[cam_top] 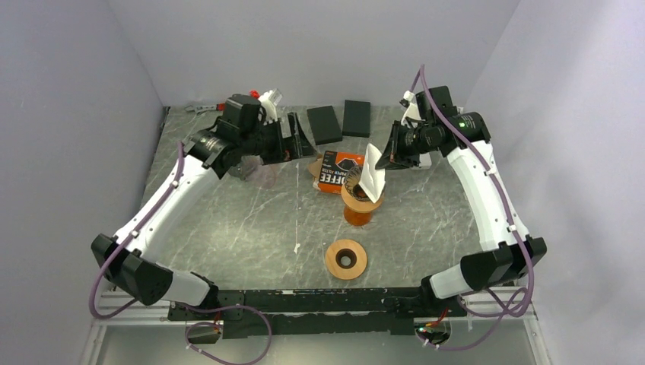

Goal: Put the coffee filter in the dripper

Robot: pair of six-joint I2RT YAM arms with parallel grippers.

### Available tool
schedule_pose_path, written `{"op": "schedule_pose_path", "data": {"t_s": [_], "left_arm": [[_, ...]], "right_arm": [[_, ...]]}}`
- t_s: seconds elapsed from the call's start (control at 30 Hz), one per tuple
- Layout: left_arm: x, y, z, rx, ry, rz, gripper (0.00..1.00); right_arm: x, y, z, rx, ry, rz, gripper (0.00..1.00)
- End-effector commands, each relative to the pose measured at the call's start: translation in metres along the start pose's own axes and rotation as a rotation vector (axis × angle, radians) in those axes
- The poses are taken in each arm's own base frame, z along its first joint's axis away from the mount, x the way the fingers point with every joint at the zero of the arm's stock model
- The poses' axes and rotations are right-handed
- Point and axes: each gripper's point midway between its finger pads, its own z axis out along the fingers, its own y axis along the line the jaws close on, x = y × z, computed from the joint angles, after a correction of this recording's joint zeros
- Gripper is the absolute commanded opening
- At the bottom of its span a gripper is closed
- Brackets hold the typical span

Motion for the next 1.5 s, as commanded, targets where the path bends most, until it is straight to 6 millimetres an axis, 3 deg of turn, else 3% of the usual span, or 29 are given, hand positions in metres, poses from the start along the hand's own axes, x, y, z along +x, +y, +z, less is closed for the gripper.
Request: {"op": "schedule_pose_path", "data": {"t_s": [0.0,0.17,0.33,0.63,0.83,0.93,1.13,1.33,1.47], "left_arm": [[-0.006,-0.019,0.012,0.020,0.001,-0.072,0.99],[0.004,-0.028,0.030,0.019,0.058,-0.163,1.00],[0.012,-0.041,0.045,0.039,0.100,-0.173,1.00],[0.016,-0.054,0.052,0.076,0.136,-0.163,0.99],[0.019,-0.059,0.056,0.088,0.155,-0.163,1.00],[0.021,-0.065,0.058,0.097,0.162,-0.163,1.00],[0.028,-0.077,0.065,0.115,0.186,-0.143,0.99],[0.037,-0.083,0.074,0.100,0.218,-0.124,0.93],[0.040,-0.093,0.081,0.123,0.234,-0.110,0.81]], "right_arm": [[0.007,-0.018,0.003,0.087,0.053,-0.002,0.00],[0.000,-0.031,0.009,0.156,0.062,-0.028,0.00],[0.000,-0.030,0.021,0.137,0.098,-0.012,0.09],[0.002,-0.011,0.023,0.031,0.116,-0.043,0.36],[-0.006,-0.008,0.013,0.042,0.055,-0.068,0.57],[-0.010,-0.006,0.008,0.041,0.020,-0.082,0.62],[-0.006,-0.004,0.014,0.009,0.039,-0.081,0.60],[-0.003,-0.010,0.021,0.015,0.046,-0.069,0.45],[-0.001,-0.008,0.024,-0.002,0.051,-0.063,0.34]]}}
